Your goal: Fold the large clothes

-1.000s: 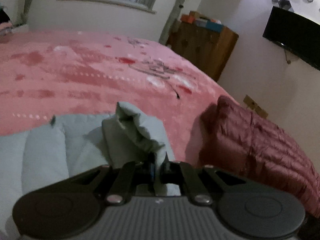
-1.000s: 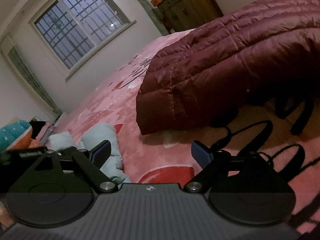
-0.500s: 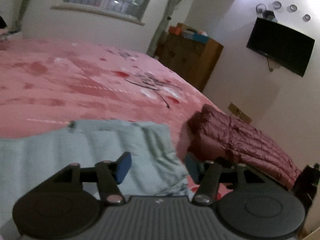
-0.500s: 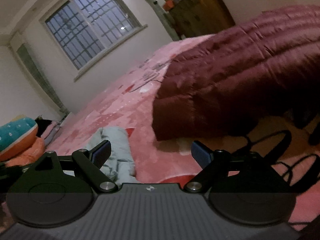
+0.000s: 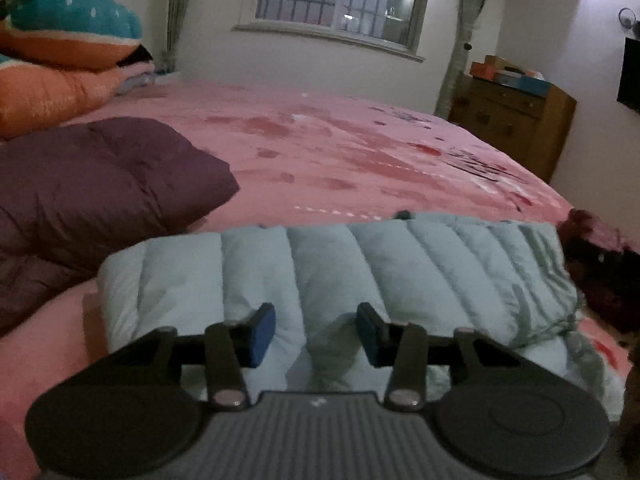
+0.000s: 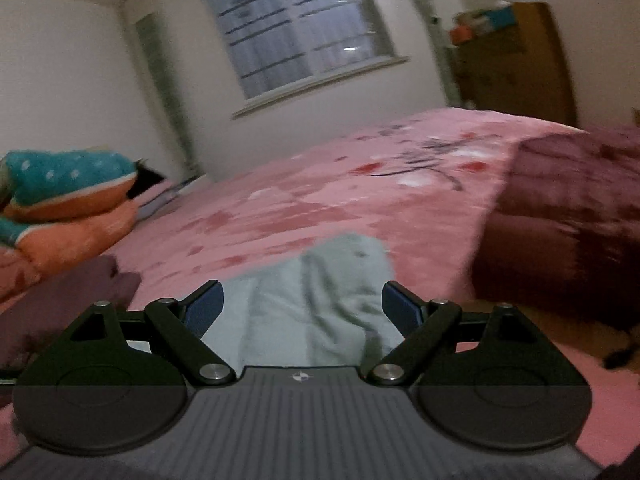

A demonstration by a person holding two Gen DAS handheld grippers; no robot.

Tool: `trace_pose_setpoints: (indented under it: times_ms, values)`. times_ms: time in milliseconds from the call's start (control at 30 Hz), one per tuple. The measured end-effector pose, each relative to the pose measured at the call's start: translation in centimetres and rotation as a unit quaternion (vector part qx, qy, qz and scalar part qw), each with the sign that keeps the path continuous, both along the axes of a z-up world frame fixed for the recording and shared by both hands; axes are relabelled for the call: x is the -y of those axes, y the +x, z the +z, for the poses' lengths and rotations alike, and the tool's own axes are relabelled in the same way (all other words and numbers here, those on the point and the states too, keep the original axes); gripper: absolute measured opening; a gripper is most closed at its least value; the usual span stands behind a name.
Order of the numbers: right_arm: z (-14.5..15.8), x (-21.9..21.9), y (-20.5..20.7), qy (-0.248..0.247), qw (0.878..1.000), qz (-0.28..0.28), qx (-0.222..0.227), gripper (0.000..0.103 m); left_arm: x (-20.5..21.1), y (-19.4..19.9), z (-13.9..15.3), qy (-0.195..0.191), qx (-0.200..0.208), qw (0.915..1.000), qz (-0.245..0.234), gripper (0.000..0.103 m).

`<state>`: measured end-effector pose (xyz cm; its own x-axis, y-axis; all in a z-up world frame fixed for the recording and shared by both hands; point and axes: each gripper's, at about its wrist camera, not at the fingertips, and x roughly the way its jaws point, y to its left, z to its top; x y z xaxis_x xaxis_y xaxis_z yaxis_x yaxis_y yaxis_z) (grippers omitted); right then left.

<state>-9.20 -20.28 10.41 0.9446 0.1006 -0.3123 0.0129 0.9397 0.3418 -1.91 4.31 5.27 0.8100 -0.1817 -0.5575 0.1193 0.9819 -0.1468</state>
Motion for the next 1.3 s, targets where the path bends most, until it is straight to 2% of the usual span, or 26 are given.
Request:
trace_pose_setpoints:
  times_ms: [100, 233, 400, 500, 767, 867, 967, 1133, 1300]
  values:
    - [-0.3, -1.6, 1.9, -0.051, 0.998, 0.025, -0.014, 0.103, 0.6, 0.4, -0.6, 0.020, 0.011, 0.9997, 0.004, 0.043]
    - [-2.0, -2.5, 4.7, -0.100, 0.992, 0.024, -0.078, 0.103, 0.7, 1.4, -2.0, 0.033, 0.011, 0.9994, 0.002, 0.043]
    - [-3.0, -1.9, 7.0, -0.101, 0.987, 0.003, -0.128, 0.103, 0.5, 2.4, -3.5, 0.028, 0.006, 0.9996, -0.004, 0.044]
    - [-3.9, -1.5, 7.6, -0.111, 0.983, -0.007, -0.149, 0.103, 1.1, 2.8, -4.3, 0.040, 0.014, 0.9990, -0.011, 0.044]
    - [-4.9, -1.2, 8.9, -0.126, 0.979, -0.020, -0.156, 0.103, 1.6, 3.2, -5.3, 0.053, 0.021, 0.9983, -0.015, 0.045]
    - [-4.3, -1.3, 7.6, -0.114, 0.983, -0.015, -0.146, 0.103, 1.6, 2.9, -4.8, 0.055, 0.023, 0.9982, -0.012, 0.047]
    - [-3.3, -0.8, 5.7, -0.076, 0.988, -0.007, -0.133, 0.103, 1.7, 1.6, -3.2, 0.065, 0.028, 0.9975, 0.001, 0.050]
    - [-1.4, 1.2, 1.8, -0.044, 0.991, -0.006, -0.125, 0.103, 0.9, -2.9, -0.7, 0.053, 0.038, 0.9978, 0.012, 0.051]
    - [-0.5, 3.4, -2.4, 0.000, 0.990, -0.009, -0.140, 0.103, -0.4, -7.9, 1.1, 0.048, 0.037, 0.9980, 0.018, 0.051]
